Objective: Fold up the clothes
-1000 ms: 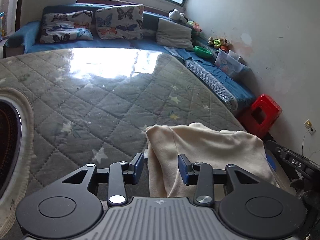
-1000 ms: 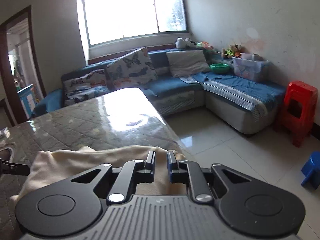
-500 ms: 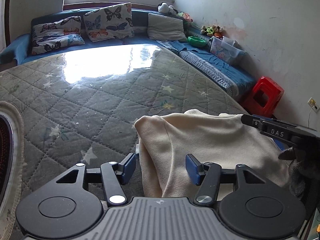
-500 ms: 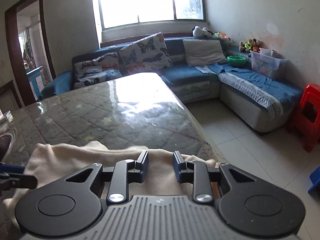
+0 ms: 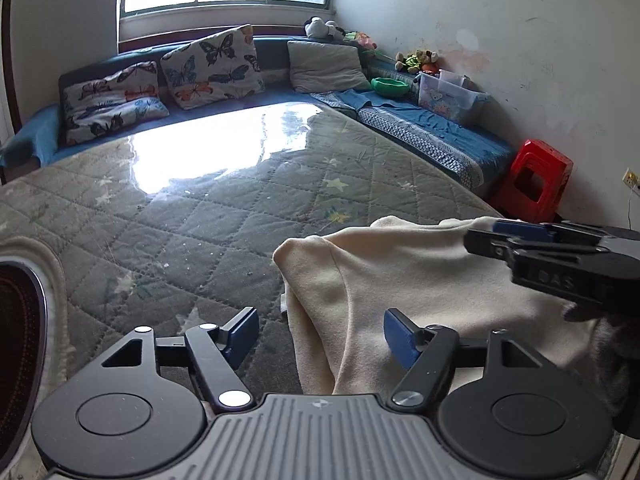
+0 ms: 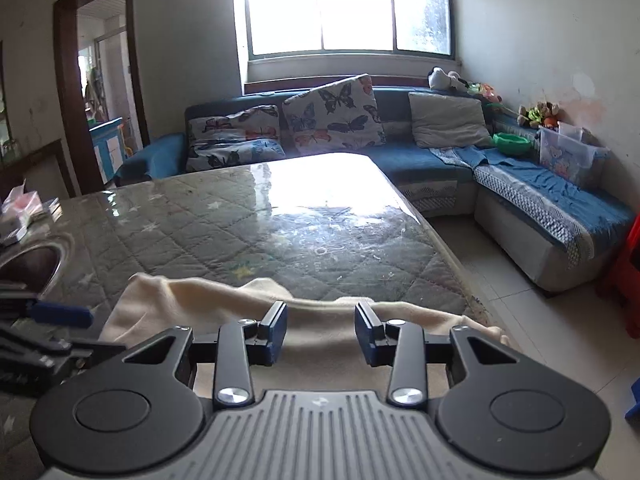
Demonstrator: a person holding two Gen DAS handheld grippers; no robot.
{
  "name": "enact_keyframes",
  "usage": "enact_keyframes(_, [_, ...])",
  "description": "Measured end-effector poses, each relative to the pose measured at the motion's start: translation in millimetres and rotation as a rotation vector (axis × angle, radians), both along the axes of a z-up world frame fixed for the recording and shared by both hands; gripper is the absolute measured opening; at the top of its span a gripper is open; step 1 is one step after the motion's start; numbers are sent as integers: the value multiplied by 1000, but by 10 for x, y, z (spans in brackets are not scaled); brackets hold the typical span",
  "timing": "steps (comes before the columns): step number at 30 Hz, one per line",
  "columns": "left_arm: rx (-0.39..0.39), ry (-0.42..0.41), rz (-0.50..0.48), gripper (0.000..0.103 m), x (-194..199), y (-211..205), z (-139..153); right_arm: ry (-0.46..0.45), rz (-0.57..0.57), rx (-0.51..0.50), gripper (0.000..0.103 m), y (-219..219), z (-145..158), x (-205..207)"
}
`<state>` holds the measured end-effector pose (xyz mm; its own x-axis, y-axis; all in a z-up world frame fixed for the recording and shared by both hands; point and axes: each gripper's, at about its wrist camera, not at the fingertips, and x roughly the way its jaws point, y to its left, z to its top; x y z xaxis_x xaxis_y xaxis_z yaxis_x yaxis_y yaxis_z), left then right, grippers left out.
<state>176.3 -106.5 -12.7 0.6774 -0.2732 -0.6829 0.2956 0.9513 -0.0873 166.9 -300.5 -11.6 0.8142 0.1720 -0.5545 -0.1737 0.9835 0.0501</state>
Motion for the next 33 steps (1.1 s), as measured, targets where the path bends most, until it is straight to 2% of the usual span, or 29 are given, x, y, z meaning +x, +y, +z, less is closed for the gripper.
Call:
enact_keyframes(8, [59,-26,-20,79,-158,-54,-65,3,24,-50,39,75,-120,-558])
enact_keyframes(10, [78,-33,-23,84,-209,-53,-84,-1,24,-50,41,104,-118,-660])
enact_keyframes(14, [95,-16,-20,85,-287,-44,-105,8,28,-53,45,164,-144,-772])
enact_keyframes(16, [95,-15,-14,91,-335,-28,-98,8,22,-56,46,184,-153,-832])
enact_keyframes(26, [82,-10,30,102,-572,98,-83,9,-39,-7,67,157,-121,-1067])
enact_keyframes(29, [74,-7,35,103,-642,132,-77,8,-53,-7,78,173,-113,-1142])
enact_keyframes(33, [72,-5,43,103,-740,178,-77,9,-61,-9,80,221,-97,-1216])
